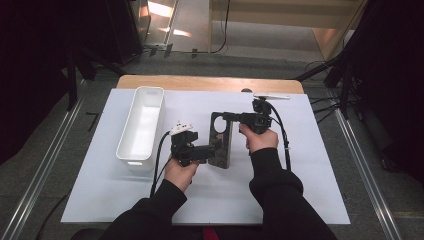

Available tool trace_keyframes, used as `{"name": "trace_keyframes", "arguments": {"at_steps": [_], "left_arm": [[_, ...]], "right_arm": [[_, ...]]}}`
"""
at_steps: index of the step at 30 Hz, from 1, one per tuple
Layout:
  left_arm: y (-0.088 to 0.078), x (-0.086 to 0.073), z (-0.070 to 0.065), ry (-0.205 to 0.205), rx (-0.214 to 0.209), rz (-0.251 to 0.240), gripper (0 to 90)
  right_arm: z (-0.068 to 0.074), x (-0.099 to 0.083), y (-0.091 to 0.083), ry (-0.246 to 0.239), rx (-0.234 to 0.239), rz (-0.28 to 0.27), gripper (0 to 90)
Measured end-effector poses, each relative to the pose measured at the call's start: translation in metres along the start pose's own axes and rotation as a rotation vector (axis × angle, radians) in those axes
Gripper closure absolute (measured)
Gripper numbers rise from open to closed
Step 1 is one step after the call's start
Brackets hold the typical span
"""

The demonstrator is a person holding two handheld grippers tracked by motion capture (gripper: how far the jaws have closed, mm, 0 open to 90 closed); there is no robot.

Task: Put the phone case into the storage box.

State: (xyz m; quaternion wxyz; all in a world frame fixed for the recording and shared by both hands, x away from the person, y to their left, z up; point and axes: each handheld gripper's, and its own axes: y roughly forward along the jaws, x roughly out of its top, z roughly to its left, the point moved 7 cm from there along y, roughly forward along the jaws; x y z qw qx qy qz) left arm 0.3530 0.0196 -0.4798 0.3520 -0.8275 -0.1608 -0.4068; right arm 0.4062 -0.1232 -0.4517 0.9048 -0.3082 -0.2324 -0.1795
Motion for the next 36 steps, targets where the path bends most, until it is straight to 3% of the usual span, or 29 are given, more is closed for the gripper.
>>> {"name": "trace_keyframes", "arguments": {"at_steps": [7, 17, 25, 36], "left_arm": [[-0.002, -0.001, -0.001, -0.005, -0.033, 0.059, 0.4], [-0.003, -0.007, -0.005, 0.021, -0.07, 0.171, 0.8], [-0.005, -0.006, -0.007, 0.04, -0.117, 0.214, 0.8], [-0.009, -0.003, -0.006, 0.065, -0.115, 0.253, 0.8]], "right_arm": [[-0.001, -0.002, -0.006, -0.015, -0.004, 0.006, 77.8], [-0.003, -0.005, -0.014, -0.034, -0.006, 0.008, 77.8], [-0.004, -0.008, -0.018, -0.047, 0.002, 0.01, 77.8], [0.003, -0.014, -0.022, -0.082, 0.033, 0.008, 77.8]]}}
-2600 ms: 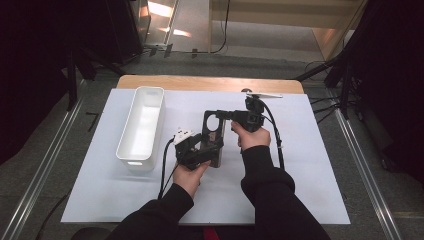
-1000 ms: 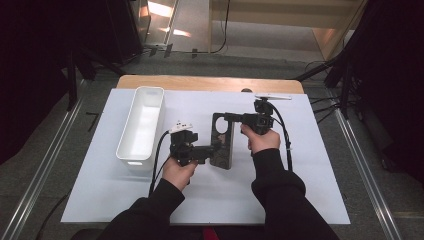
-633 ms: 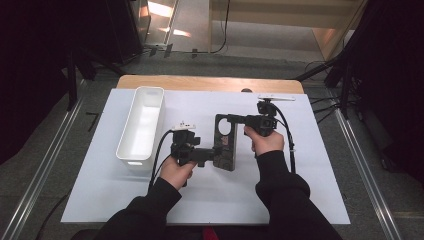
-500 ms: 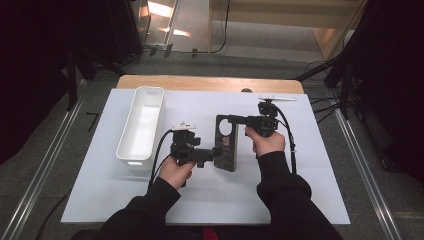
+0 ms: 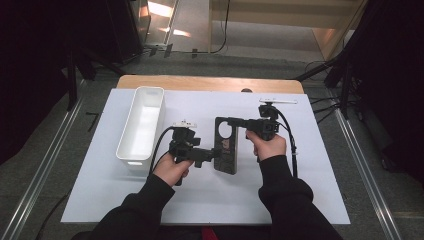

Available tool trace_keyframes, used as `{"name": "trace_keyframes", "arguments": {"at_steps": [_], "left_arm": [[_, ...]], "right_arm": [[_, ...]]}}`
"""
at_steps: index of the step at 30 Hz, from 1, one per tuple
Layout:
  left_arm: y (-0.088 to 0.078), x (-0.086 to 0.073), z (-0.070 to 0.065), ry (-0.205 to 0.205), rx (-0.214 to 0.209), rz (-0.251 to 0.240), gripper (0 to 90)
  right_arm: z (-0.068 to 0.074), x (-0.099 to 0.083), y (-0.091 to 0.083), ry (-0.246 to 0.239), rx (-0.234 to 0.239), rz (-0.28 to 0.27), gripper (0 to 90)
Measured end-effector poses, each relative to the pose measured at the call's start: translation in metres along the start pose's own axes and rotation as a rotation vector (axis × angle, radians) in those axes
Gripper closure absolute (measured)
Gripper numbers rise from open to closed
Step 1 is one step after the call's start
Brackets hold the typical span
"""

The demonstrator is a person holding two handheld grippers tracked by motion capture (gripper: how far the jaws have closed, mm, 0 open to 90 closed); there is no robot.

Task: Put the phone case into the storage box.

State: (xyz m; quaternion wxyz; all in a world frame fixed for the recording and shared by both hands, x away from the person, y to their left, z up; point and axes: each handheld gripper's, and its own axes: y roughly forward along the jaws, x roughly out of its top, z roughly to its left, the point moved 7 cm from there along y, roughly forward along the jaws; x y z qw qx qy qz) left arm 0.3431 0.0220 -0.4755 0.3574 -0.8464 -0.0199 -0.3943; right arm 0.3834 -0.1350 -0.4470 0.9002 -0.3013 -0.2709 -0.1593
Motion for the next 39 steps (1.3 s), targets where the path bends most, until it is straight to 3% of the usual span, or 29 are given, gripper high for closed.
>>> {"name": "trace_keyframes", "arguments": {"at_steps": [3, 6, 11, 26, 31, 39], "left_arm": [[-0.002, 0.001, 0.0, -0.009, -0.018, 0.006, 1.0], [-0.003, 0.001, 0.003, -0.001, 0.035, 0.031, 13.3], [-0.007, 0.002, 0.005, 0.01, 0.015, 0.041, 13.3], [-0.017, 0.006, 0.012, 0.041, 0.013, 0.077, 13.6], [-0.02, 0.008, 0.017, 0.056, 0.031, 0.086, 16.6], [-0.023, 0.013, 0.021, 0.057, 0.008, 0.09, 19.5]], "right_arm": [[0.002, -0.002, -0.001, -0.005, 0.005, 0.002, 77.8], [0.003, -0.003, -0.003, -0.019, 0.01, 0.002, 77.8], [0.005, -0.006, -0.005, -0.041, 0.015, 0.003, 77.8], [0.01, -0.015, -0.006, -0.085, 0.033, 0.016, 77.8], [0.01, -0.016, -0.009, -0.097, 0.042, 0.008, 77.8], [0.01, -0.02, -0.01, -0.133, 0.036, 0.007, 77.8]]}}
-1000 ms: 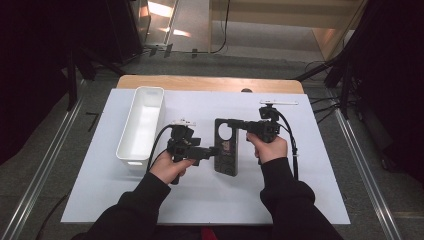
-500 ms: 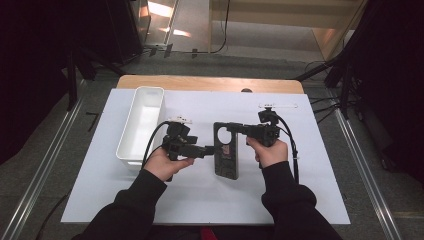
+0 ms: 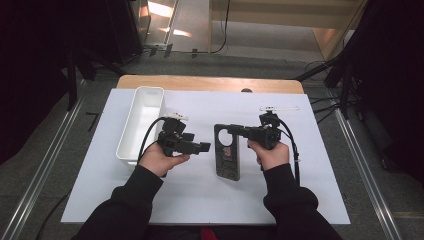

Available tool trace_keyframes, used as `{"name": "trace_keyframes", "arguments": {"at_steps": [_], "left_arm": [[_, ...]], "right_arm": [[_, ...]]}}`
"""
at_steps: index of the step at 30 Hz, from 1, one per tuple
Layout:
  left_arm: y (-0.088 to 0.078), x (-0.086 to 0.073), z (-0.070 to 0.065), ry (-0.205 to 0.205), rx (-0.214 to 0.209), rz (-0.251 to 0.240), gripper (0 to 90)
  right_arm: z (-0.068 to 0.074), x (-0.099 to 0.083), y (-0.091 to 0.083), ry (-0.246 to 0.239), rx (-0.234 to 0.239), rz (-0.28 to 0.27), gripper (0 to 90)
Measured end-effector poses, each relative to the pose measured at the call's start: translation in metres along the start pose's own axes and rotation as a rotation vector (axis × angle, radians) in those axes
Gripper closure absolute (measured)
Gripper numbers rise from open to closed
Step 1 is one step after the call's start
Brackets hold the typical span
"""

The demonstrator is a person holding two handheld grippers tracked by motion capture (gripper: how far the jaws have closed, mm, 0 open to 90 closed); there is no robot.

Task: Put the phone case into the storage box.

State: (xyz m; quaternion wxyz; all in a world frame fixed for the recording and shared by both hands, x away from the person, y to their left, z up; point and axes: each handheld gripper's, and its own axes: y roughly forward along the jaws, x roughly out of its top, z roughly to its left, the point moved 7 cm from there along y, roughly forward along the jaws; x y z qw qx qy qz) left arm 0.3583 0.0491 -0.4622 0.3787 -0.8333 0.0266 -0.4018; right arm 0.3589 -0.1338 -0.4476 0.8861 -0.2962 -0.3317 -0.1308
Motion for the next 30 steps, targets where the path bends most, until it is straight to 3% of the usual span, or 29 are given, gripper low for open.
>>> {"name": "trace_keyframes", "arguments": {"at_steps": [10, 16, 22, 30], "left_arm": [[0.0, 0.007, 0.008, 0.008, -0.015, 0.008, 19.8], [0.003, 0.01, 0.011, 0.013, -0.034, -0.009, 25.9], [0.004, 0.012, 0.011, 0.032, -0.022, -0.027, 31.4], [0.005, 0.013, 0.009, -0.011, -0.054, -0.019, 34.3]], "right_arm": [[0.005, -0.005, 0.002, -0.036, -0.009, 0.01, 77.8], [0.01, -0.006, 0.0, -0.043, -0.009, -0.002, 77.7], [0.012, -0.007, 0.001, -0.05, -0.011, -0.008, 77.8], [0.015, -0.009, 0.005, -0.051, -0.01, -0.006, 77.7]]}}
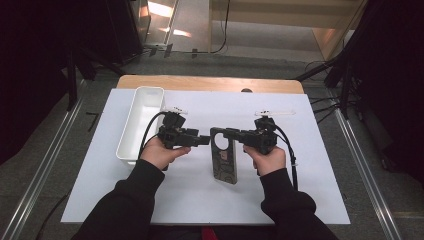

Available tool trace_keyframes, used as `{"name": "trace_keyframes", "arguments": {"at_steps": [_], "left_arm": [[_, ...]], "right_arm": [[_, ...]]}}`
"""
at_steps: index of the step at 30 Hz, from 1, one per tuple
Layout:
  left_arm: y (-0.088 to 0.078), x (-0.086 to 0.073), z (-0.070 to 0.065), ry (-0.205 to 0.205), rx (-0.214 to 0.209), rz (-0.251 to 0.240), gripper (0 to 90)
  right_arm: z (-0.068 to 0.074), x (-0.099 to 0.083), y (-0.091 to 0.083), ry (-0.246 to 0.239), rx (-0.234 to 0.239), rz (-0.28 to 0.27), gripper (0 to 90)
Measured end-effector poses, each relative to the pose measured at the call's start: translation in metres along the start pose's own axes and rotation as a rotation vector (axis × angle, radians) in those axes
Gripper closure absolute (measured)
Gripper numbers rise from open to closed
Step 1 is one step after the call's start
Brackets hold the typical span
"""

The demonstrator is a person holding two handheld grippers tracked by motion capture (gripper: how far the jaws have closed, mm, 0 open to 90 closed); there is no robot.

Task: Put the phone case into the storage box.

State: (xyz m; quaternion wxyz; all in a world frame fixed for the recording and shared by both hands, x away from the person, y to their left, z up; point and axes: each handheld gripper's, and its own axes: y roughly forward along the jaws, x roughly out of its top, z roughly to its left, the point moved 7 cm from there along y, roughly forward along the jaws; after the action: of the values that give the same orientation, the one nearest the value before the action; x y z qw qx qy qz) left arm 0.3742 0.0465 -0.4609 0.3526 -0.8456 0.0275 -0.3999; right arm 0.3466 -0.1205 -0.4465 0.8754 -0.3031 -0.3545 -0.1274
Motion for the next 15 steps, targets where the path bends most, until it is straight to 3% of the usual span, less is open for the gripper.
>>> {"name": "trace_keyframes", "arguments": {"at_steps": [7, 15], "left_arm": [[0.0024, 0.0007, -0.0028, -0.014, -0.003, -0.004, 39.3], [0.0074, 0.0002, -0.0081, 0.013, 0.013, -0.014, 45.9]], "right_arm": [[0.0019, 0.0003, 0.0014, 0.002, 0.002, -0.007, 77.7], [0.0063, -0.0001, 0.0031, 0.005, 0.009, -0.009, 77.7]]}}
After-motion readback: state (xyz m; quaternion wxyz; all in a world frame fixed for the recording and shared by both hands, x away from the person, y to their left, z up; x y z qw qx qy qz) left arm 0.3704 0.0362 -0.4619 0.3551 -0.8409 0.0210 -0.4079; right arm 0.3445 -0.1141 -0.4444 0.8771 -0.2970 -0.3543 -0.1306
